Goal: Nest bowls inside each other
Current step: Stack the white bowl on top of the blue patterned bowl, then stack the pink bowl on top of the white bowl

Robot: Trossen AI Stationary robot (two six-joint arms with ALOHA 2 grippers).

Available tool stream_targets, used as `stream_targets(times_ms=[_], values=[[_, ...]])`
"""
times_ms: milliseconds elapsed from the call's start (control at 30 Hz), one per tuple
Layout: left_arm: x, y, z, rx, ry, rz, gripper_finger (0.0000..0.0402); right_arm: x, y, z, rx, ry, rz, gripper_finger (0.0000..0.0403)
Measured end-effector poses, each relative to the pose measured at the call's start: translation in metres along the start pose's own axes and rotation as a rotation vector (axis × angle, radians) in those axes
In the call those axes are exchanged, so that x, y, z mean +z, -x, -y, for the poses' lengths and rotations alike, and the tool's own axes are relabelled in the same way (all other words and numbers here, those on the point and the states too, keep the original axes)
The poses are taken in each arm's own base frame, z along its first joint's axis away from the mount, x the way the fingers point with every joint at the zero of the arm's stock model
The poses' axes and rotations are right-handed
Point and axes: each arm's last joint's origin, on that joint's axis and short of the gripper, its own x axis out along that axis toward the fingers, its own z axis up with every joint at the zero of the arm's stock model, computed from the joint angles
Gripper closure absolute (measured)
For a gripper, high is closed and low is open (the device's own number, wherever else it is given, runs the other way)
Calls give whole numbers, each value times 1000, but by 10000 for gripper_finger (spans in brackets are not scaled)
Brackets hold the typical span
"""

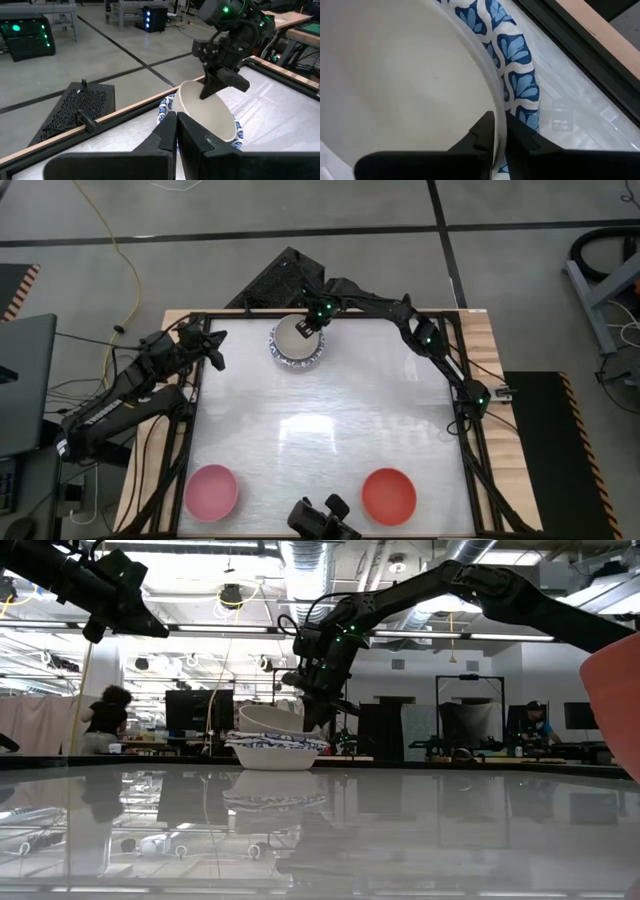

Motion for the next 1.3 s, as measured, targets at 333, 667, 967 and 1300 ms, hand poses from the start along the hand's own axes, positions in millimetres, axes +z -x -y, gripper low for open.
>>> stream_targets(times_ms=[333, 667, 967, 1300], values=[[0, 0, 0, 0, -4, 0, 401, 2, 0, 0, 5, 31, 19, 294], [0, 0, 0, 0, -7, -1, 402, 7, 11, -3, 14, 38, 62, 255], [0, 0, 0, 0, -7, 0, 401, 11, 32, -3, 16, 115, 101, 269], [0, 0, 0, -1, -5, 1, 401, 5, 73, -33, 44, 318, 156, 315]])
